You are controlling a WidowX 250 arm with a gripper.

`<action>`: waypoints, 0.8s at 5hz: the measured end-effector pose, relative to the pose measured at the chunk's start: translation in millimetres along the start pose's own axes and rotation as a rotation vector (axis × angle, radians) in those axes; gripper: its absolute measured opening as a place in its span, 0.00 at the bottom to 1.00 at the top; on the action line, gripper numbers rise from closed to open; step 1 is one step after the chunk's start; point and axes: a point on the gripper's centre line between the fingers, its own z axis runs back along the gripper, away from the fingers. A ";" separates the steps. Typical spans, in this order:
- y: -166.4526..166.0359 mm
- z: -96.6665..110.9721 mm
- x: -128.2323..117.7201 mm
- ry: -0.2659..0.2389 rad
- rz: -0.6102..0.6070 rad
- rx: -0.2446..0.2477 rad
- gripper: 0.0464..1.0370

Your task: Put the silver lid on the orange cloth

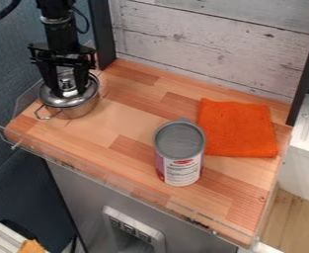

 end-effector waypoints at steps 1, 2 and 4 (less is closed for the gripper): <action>3.5 0.6 0.2 -0.003 0.015 -0.006 0.36; 4.6 0.4 -0.4 -0.002 0.015 -0.014 0.23; -21.7 52.9 2.1 -0.103 -0.021 0.020 0.23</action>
